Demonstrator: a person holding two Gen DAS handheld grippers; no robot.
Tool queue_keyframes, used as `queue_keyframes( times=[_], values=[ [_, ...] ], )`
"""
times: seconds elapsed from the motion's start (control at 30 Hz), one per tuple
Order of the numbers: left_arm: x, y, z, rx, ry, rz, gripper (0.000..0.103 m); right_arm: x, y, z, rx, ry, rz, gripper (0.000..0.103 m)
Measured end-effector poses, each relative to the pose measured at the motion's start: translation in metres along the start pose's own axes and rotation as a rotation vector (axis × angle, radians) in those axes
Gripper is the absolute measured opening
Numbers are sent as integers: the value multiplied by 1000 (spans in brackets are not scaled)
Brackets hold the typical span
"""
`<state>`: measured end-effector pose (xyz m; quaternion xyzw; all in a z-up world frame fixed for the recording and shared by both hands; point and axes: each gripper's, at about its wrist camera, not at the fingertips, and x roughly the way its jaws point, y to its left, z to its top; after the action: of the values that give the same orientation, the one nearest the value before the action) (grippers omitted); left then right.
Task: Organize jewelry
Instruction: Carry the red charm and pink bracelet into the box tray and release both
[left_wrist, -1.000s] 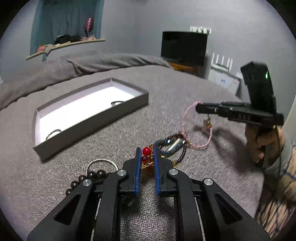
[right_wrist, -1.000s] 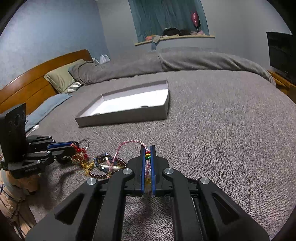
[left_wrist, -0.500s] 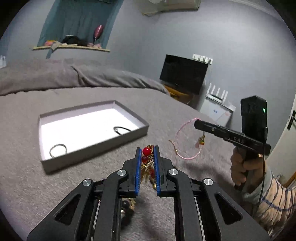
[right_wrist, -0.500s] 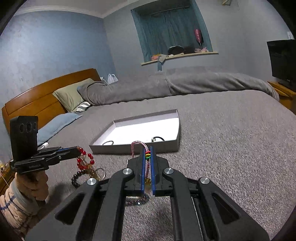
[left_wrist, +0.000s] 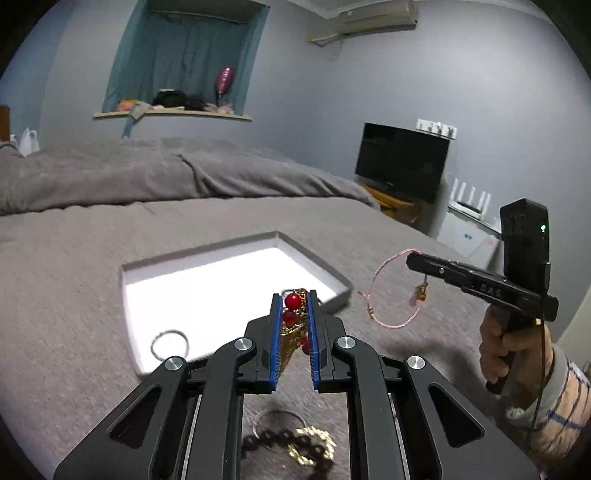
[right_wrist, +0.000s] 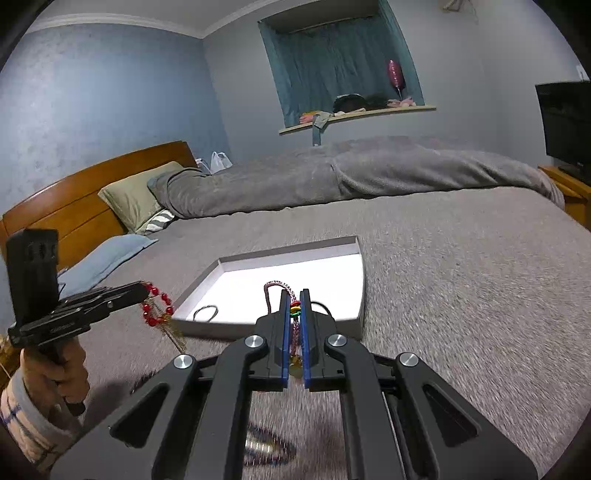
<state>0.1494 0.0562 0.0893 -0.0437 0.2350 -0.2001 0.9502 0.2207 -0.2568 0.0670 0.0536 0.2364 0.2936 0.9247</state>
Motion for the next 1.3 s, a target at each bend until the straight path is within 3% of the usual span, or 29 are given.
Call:
queue_keyframes(
  times=[0.27,0.4,0.53,0.77,1.0,1.1,1.17,1.23,1.3],
  values=[
    [20,24,23,-49,-58,63,14,46,2,23,58,-9,19,5],
    [40,42,22,-79,-44,105,14,80,7,37,31,29,-5,5],
    [70,64,17,-122,7,123,14,122,11,36,-13,122,-54,5],
    [108,85,1,-154,140,152,14,174,3,5,-68,293,-147,5],
    [117,90,-6,-158,225,163,15,167,1,4,-50,276,-151,5],
    [116,88,-7,-157,232,161,44,168,2,3,-48,278,-154,15],
    [111,86,-5,-150,205,175,69,165,2,4,-43,271,-153,30],
    [104,84,-4,-148,189,182,78,161,4,6,-43,253,-149,40],
    [98,83,-4,-146,179,187,79,155,9,9,-52,231,-146,46]
  ],
)
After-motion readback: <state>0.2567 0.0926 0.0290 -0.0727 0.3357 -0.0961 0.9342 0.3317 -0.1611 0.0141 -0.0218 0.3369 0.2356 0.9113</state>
